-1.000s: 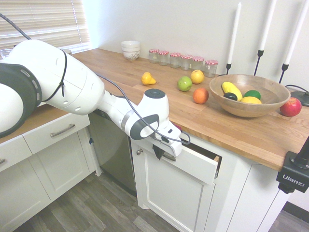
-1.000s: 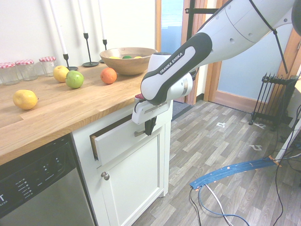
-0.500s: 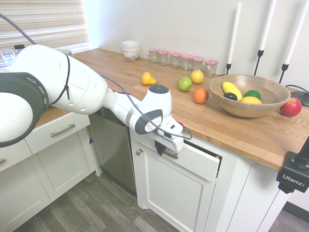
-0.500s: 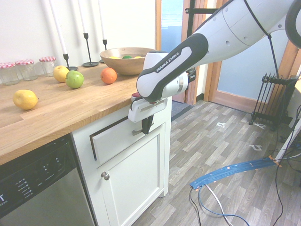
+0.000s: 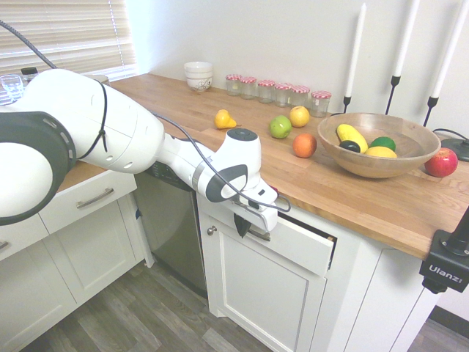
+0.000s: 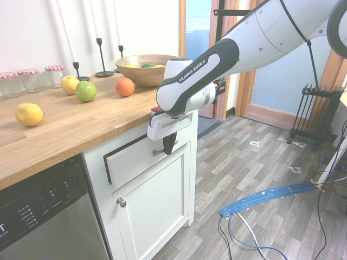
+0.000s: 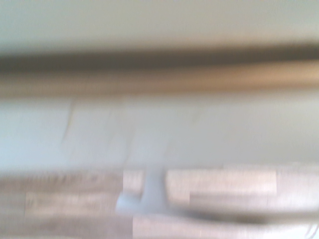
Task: Close the drawer
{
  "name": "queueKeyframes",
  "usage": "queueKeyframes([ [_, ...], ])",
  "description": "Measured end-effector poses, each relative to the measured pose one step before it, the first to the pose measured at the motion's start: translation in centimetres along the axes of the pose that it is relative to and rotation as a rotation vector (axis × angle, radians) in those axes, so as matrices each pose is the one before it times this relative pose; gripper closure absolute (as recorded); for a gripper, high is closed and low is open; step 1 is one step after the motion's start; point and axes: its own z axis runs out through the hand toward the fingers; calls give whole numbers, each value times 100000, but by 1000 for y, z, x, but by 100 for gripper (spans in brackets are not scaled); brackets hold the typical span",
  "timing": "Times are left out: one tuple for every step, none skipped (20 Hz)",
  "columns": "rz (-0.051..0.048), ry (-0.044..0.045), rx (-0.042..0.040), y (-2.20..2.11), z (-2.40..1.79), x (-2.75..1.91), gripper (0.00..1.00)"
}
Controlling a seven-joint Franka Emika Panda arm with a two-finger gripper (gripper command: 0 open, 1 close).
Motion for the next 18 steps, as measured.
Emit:
queueKeyframes([
  [-293,-787,-1406,202,-300,-575,100],
  [96,-492,-1412,234,-603,-623,100],
  [366,-288,-1658,315,-869,-573,100],
  [171,-435,-1353,331,-1151,-584,100],
  [-76,-644,-1456,447,-1229,-601,100],
  [201,-618,-1407,546,-1254,-604,100],
  [68,-707,-1273,677,-1116,-585,100],
  [-22,-444,-715,777,-1074,-575,100],
  [-99,-101,-400,805,-987,-601,100],
  [-7,-405,-333,839,-792,-680,100],
  [85,-566,-294,869,-663,-736,100],
  [6,-615,-360,888,-581,-802,100],
  [-232,-550,-559,886,-475,-851,100],
  [-323,-423,-542,904,-398,-887,100],
  [-194,-399,-289,893,-295,-892,100],
  [-246,-360,-257,901,-230,-915,100],
  [-358,-13,-111,916,-177,-922,100],
  [-317,109,-11,931,-110,-907,100],
])
